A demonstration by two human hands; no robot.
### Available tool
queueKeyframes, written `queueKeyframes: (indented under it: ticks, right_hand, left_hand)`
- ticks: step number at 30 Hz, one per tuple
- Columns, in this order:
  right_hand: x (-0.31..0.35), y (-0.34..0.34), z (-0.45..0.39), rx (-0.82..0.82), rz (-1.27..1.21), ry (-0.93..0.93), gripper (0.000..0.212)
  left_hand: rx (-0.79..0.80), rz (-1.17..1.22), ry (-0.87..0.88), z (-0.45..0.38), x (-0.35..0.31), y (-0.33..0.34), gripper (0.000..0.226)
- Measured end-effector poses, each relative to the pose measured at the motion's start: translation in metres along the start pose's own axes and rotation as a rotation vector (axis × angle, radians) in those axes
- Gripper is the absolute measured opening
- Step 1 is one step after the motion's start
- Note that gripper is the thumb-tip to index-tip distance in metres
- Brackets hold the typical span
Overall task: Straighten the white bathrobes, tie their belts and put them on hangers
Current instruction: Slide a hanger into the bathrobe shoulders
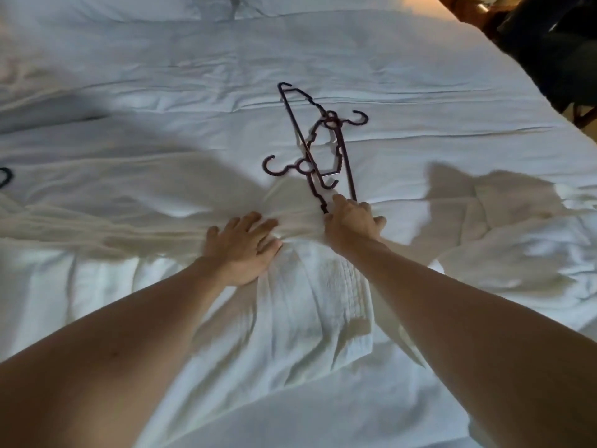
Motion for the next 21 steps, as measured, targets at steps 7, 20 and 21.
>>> queueKeyframes:
  ticks: [7, 20, 21]
  right_hand:
    - [0.008, -0.027, -0.003, -0.004, 0.124, -0.118, 0.016]
    - [0.01, -0.098, 0.043, -0.34, -0.528, 0.174, 0.033]
    - [0.009, -0.091, 0.048, -0.31, -0.585, 0.238, 0.034]
  left_hand:
    - [0.022, -0.059, -0.028, 0.001, 0.001, 0.004, 0.075]
    - [-0.023, 0.041, 0.069, 0.024, 0.014, -0.043, 0.035]
    - [-0.017, 0.045, 0.068, 0.028, 0.025, -0.041, 0.03]
Point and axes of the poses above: each hand's wrist, its own z-axis away from the middle knuckle, its own y-axis out of the palm, x = y × z, the point moved 6 cm from there along -z, towards the middle knuckle, and after that the axes turned 10 degrees about -y, right-handed, at the moved point
